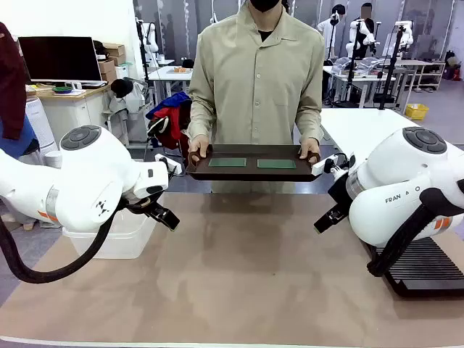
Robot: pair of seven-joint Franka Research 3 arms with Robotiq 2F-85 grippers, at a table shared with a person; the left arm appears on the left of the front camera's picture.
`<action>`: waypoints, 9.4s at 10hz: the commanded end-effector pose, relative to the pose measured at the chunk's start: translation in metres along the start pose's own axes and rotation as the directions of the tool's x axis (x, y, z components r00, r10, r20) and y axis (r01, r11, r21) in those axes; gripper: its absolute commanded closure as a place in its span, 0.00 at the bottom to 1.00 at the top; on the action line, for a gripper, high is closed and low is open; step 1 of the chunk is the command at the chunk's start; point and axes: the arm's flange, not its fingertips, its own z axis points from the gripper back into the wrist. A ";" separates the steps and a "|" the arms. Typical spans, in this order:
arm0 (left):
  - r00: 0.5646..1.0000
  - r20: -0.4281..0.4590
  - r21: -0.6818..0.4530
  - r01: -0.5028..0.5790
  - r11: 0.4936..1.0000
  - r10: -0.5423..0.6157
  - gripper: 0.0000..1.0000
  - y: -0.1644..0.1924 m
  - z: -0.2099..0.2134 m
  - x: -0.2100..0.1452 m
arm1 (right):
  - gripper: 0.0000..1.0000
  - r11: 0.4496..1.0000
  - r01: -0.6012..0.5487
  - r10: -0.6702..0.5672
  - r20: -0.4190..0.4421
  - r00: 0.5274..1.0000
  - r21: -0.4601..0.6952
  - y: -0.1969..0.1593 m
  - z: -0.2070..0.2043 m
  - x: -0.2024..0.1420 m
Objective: Sort PCBs into racks and boxes based on the side picked up.
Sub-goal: Pick up the Blank PCB handed by the Human.
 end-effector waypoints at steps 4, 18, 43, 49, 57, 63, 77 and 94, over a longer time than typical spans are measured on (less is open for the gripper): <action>1.000 0.000 0.000 0.000 1.000 0.000 0.00 0.000 0.000 0.000 | 0.00 1.000 0.000 0.000 0.000 1.000 0.000 0.000 0.000 0.000; 1.000 0.000 0.000 0.000 1.000 0.000 0.00 0.000 0.000 0.000 | 0.00 1.000 0.000 0.000 0.000 1.000 0.000 0.000 0.000 0.000; 0.930 0.263 -0.242 0.320 0.916 -0.255 0.00 0.060 0.204 0.027 | 0.00 0.962 -0.150 0.094 0.238 0.967 0.230 -0.074 0.217 0.077; 0.918 0.311 -0.164 0.306 0.938 -0.246 0.00 0.070 0.233 0.037 | 0.00 0.984 -0.128 0.091 0.266 0.960 0.123 -0.101 0.232 0.099; 0.908 0.320 -0.145 0.330 0.933 -0.271 0.00 0.066 0.244 0.039 | 0.00 0.987 -0.101 0.063 0.277 0.959 0.127 -0.105 0.235 0.098; 0.908 0.320 -0.145 0.330 0.933 -0.271 0.00 0.066 0.244 0.039 | 0.00 0.987 -0.101 0.063 0.277 0.959 0.127 -0.105 0.235 0.098; 0.908 0.320 -0.145 0.330 0.933 -0.271 0.00 0.066 0.244 0.039 | 0.00 0.987 -0.101 0.063 0.277 0.959 0.127 -0.105 0.235 0.098; 0.908 0.320 -0.145 0.330 0.933 -0.271 0.00 0.066 0.244 0.039 | 0.00 0.987 -0.101 0.063 0.277 0.959 0.127 -0.105 0.235 0.098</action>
